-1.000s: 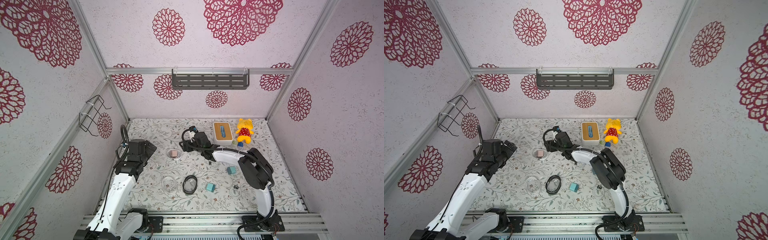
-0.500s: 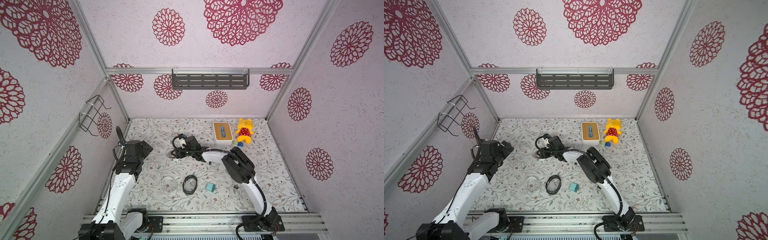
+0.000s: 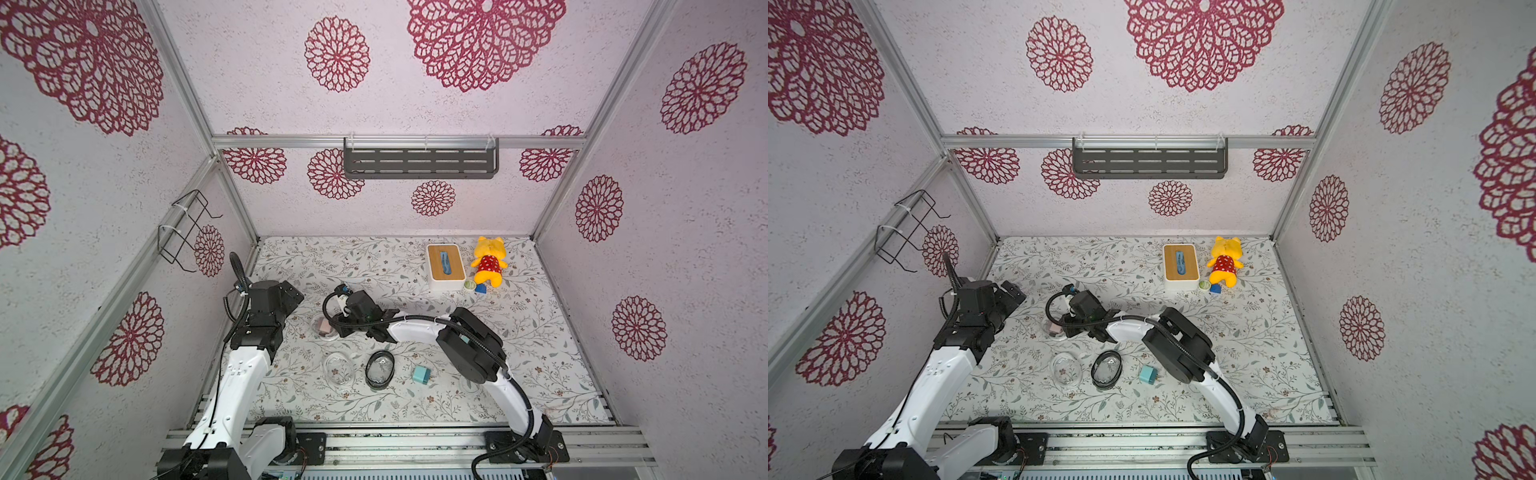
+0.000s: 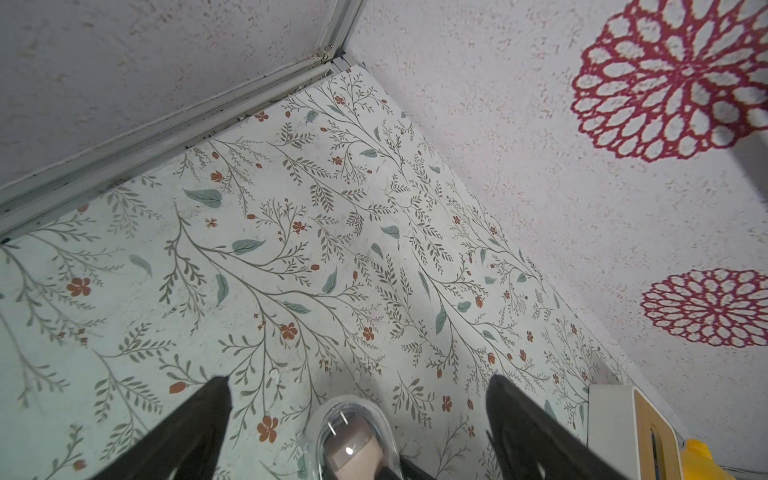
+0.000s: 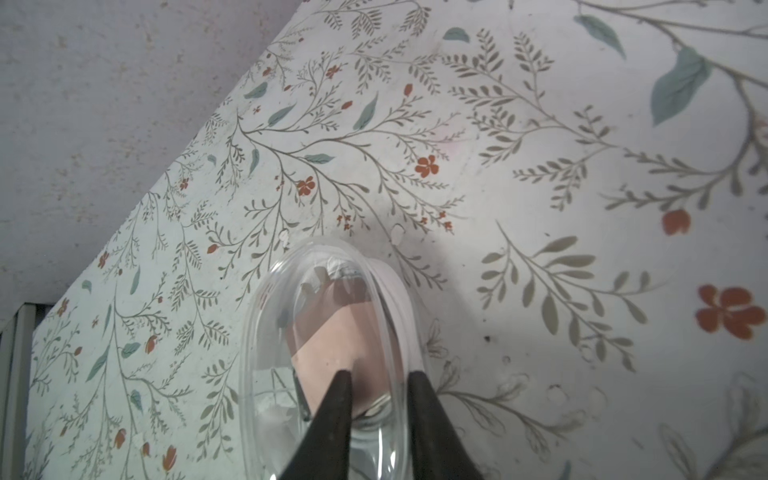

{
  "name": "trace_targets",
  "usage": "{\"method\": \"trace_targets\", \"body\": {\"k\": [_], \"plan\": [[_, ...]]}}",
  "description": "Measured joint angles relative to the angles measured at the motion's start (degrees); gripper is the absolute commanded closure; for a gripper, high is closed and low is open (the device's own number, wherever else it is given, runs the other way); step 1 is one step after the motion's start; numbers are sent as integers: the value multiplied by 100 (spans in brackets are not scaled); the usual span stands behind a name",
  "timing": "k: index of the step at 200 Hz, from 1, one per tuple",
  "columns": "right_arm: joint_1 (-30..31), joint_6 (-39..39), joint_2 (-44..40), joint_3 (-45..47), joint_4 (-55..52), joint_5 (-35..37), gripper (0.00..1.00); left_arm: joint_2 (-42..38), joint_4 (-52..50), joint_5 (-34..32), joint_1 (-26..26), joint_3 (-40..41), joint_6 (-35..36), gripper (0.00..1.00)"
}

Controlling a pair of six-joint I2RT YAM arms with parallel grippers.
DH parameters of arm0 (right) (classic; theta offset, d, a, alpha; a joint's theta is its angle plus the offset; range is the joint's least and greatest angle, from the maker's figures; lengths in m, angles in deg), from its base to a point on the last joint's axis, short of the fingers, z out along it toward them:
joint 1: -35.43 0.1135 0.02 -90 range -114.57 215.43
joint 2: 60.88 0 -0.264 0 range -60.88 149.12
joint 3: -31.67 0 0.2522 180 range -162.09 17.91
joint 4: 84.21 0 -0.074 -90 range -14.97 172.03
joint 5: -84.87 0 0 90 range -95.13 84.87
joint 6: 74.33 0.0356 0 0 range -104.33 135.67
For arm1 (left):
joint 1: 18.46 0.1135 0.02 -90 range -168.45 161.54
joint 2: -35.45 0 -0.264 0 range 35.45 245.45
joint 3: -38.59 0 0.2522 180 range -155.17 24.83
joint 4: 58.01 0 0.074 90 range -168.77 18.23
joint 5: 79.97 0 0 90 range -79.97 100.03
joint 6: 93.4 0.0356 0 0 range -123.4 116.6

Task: Pack away charging kits
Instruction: Move the storage bag to the center of the board.

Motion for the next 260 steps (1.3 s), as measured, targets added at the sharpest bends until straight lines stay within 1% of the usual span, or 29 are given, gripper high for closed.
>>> {"method": "trace_targets", "body": {"k": [15,36,75,110,151,180,211,254,257,260], "plan": [[-17,76,39,-98,-59,63,89,0,2,0,9,17,4,2],[-63,203,39,-94,-92,146,100,0,4,2,15,20,4,2],[-208,732,28,26,35,190,100,2,28,37,20,20,4,2],[-592,1412,-286,796,643,243,100,-2,37,72,31,20,13,2],[-966,2083,-527,1296,1027,876,100,-236,76,90,35,129,20,2],[-1075,2483,-769,1759,1305,1438,100,-289,164,192,39,157,2,2],[-1091,2723,-807,1637,1152,2111,100,-271,170,310,42,157,-22,2],[-1084,3071,-708,1016,774,2553,100,-271,238,352,44,181,-61,2],[-1078,3084,-691,977,774,2566,97,-271,240,352,44,181,-61,2],[-1069,3104,-673,931,776,2577,92,-271,243,352,44,181,-66,2]]}}
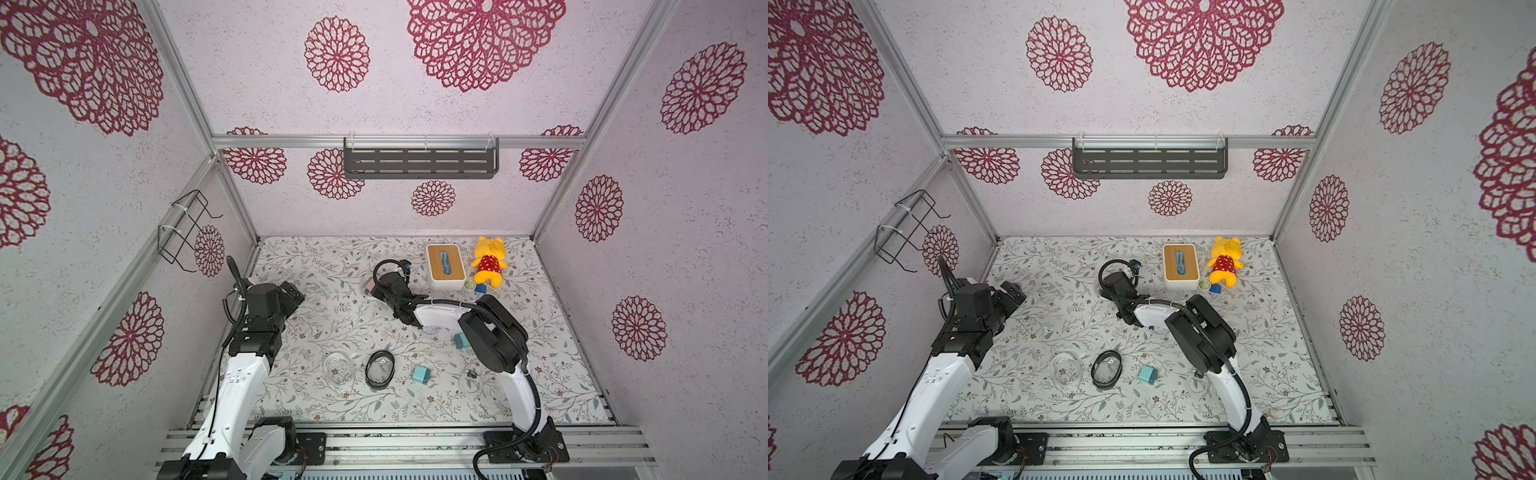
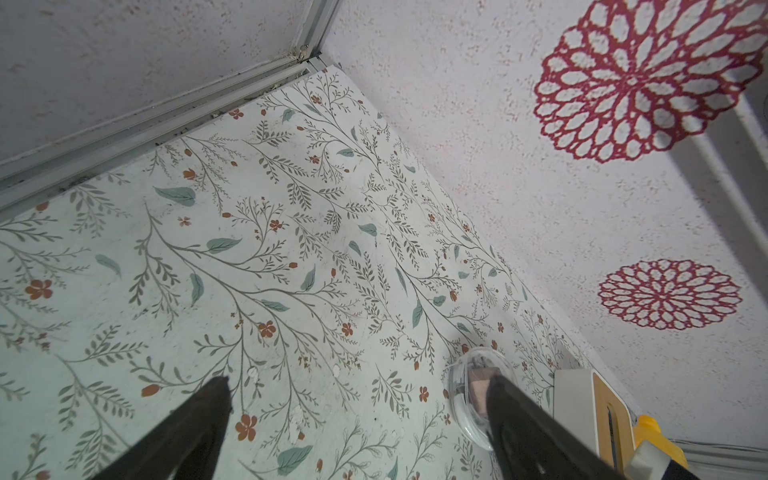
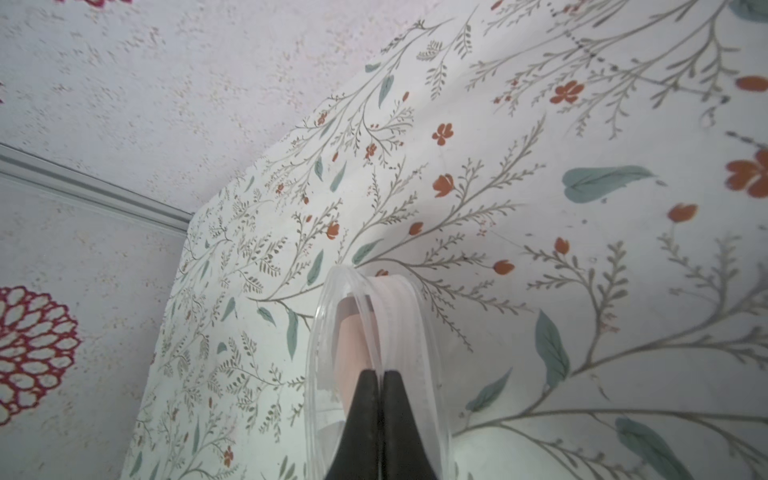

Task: Pack away charging kits
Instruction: Move the storage bag to the center of the board, then pick up the storage bag at the center of the board.

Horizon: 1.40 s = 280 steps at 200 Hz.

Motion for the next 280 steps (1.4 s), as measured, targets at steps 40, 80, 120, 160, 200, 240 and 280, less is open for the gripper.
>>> {"method": "trace_targets", "body": {"k": [40,80,120,160,200,240,280], "plan": [[116,-155,98,-133,90,-15,44,-4,-17,-35,2,0,-48,2],[227,-680,-1021,1040,66,24,28,-177,-164,-284,2,0,-52,2],[223,-1158,-3344,2192,-116,286,25,-297,-643,-850,-201,-109,-170,1],[166,-1473,-5174,3392,-415,651,19,-48,-2896,-2096,-1440,-1377,-1357,1],[59,-1742,-5993,4411,-846,640,6,330,-4717,-2441,-3182,-2017,-2789,3],[-81,-2031,-6697,5149,-1045,592,1,1641,-5845,-2433,-4817,-2406,-4002,3],[-501,-2376,-7346,5759,-1036,568,2,3897,-6990,-2455,-5958,-3759,-5034,3]]}}
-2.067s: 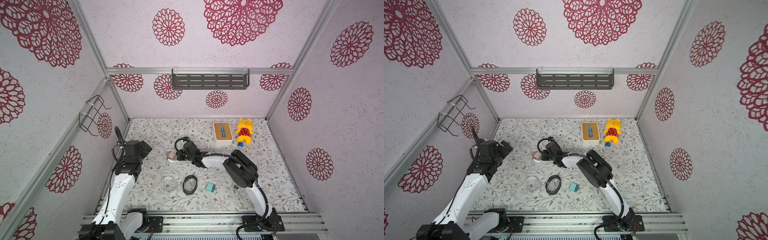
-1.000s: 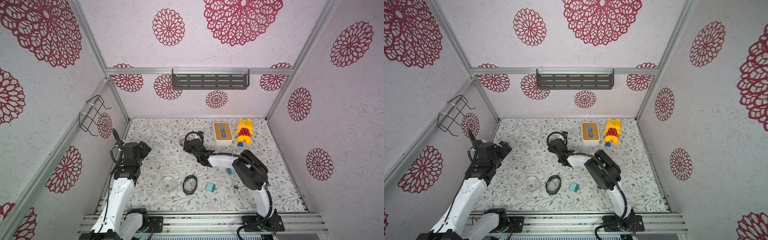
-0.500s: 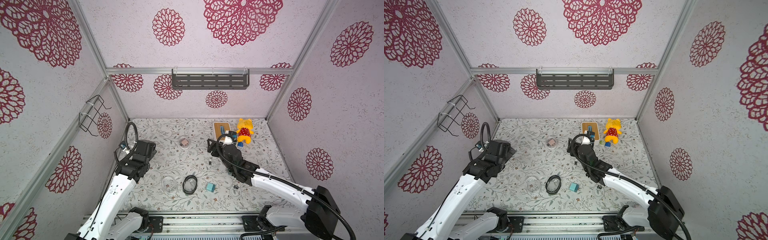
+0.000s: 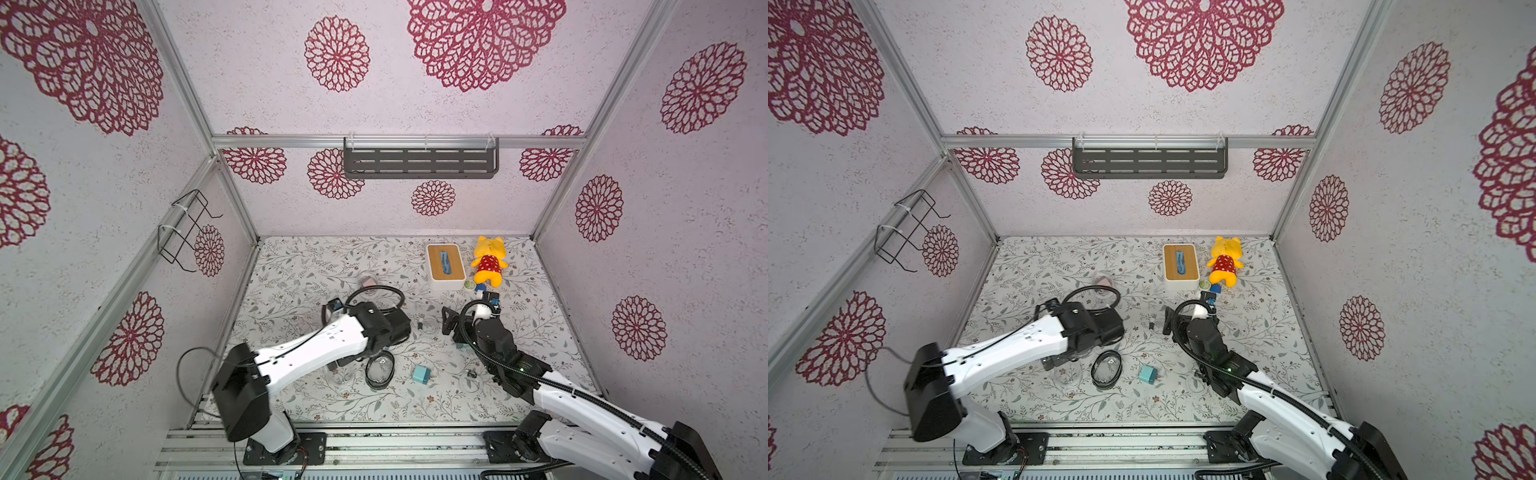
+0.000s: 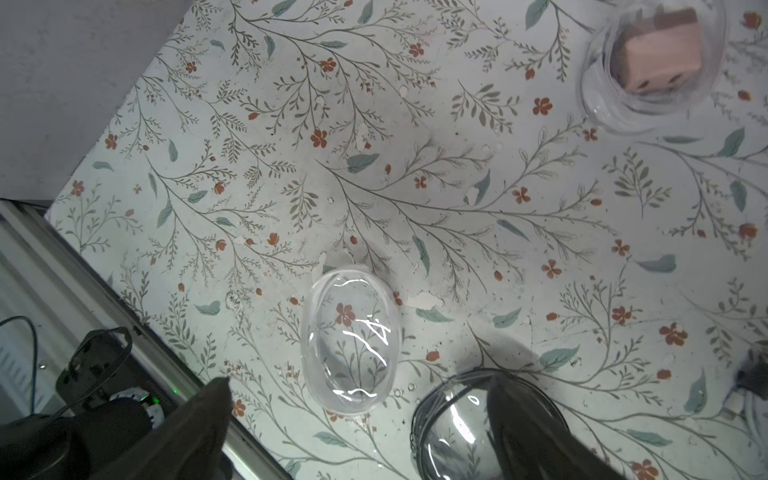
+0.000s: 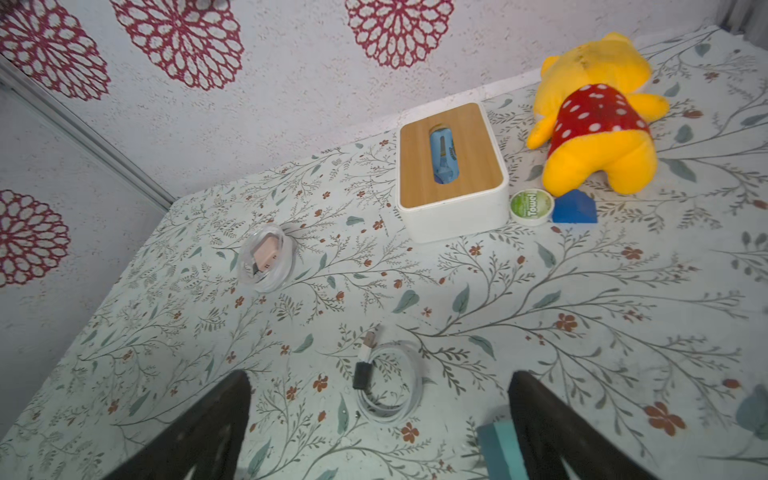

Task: Pack away charging kits
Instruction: Pick up the storage bag at the center of the board.

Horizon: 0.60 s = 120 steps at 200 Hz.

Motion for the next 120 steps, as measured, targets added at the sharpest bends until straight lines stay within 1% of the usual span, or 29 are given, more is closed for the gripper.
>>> {"method": "trace_targets", "body": {"k": [9,21,33,49,84,120], "plan": [[-105,-52,-13,42,-28,-46,1,402,-136,-2,-164,-271,-168,4],[-251,-127,-33,96,-72,-140,1,761,-229,15,-289,-428,-295,4],[-387,-168,-81,168,-85,-247,1,925,-234,79,-367,-409,-350,4],[-568,-227,-205,269,-118,-415,1,933,-142,195,-365,-219,-389,4],[-927,-278,-433,398,-87,-734,1,887,531,575,-192,525,-243,7],[-1204,-273,-313,433,-15,-1082,1,925,1451,973,254,988,192,10]]}}
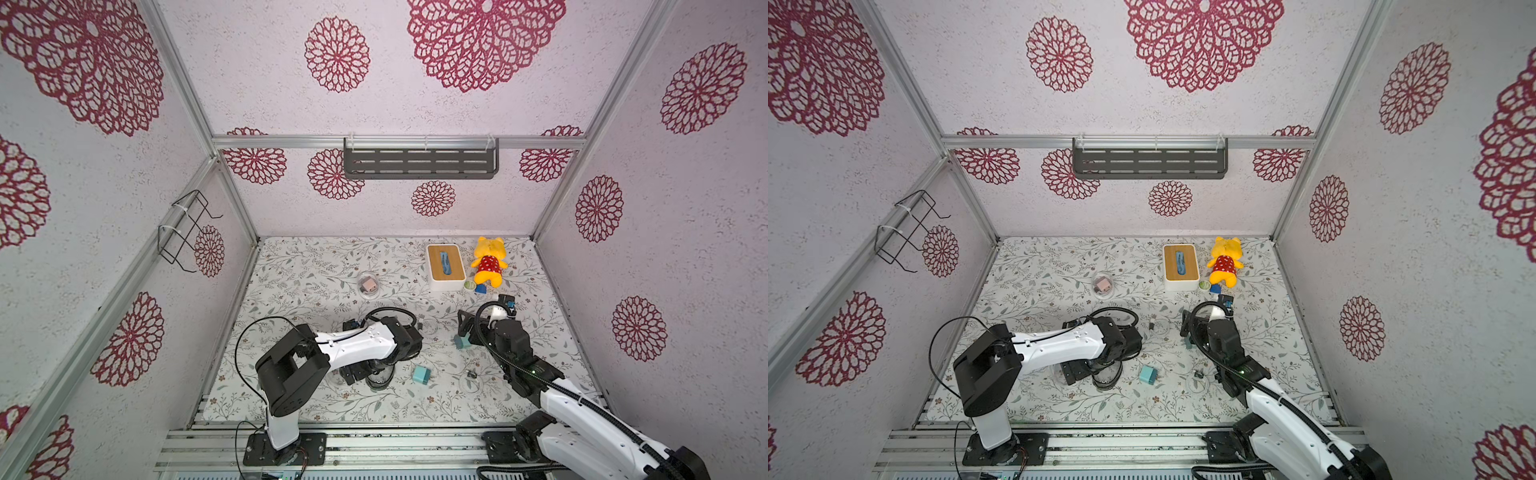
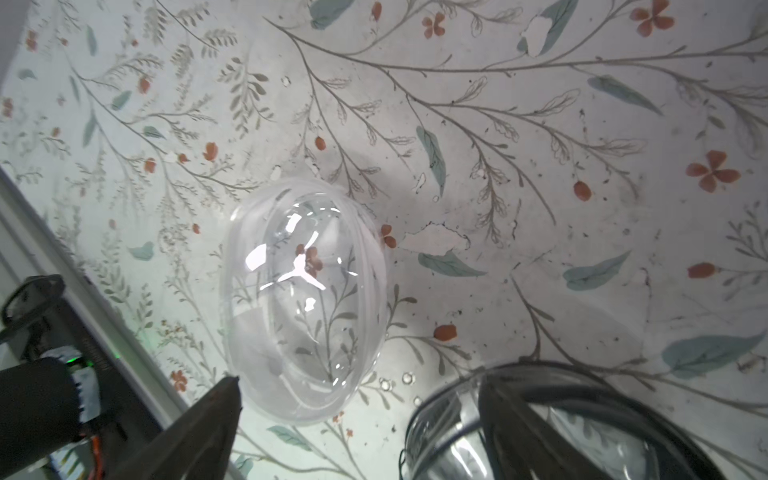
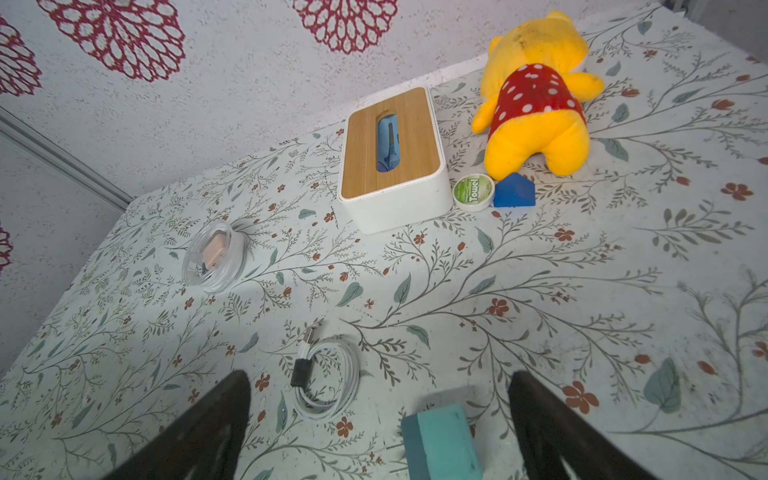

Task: Pack away charging kits
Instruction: Pick up the storage bag at the center of the board.

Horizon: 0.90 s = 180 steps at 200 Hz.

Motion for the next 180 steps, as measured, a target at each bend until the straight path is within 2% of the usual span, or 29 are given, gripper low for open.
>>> {"method": "trace_targets", "body": {"k": [60,125,166,180], "plan": [[-212,46,297,2,168,-553,1,83,450,111,319,221,240,12],[-286,72,431,2,337,-813,1,-752,481,68,350,905,146,16],[-310,149,588,4,385,-911,2,-741,498,52,374,966,151,17],[-319,157,627,4,387,-944,2,-678,501,39,411,955,155,20]]}}
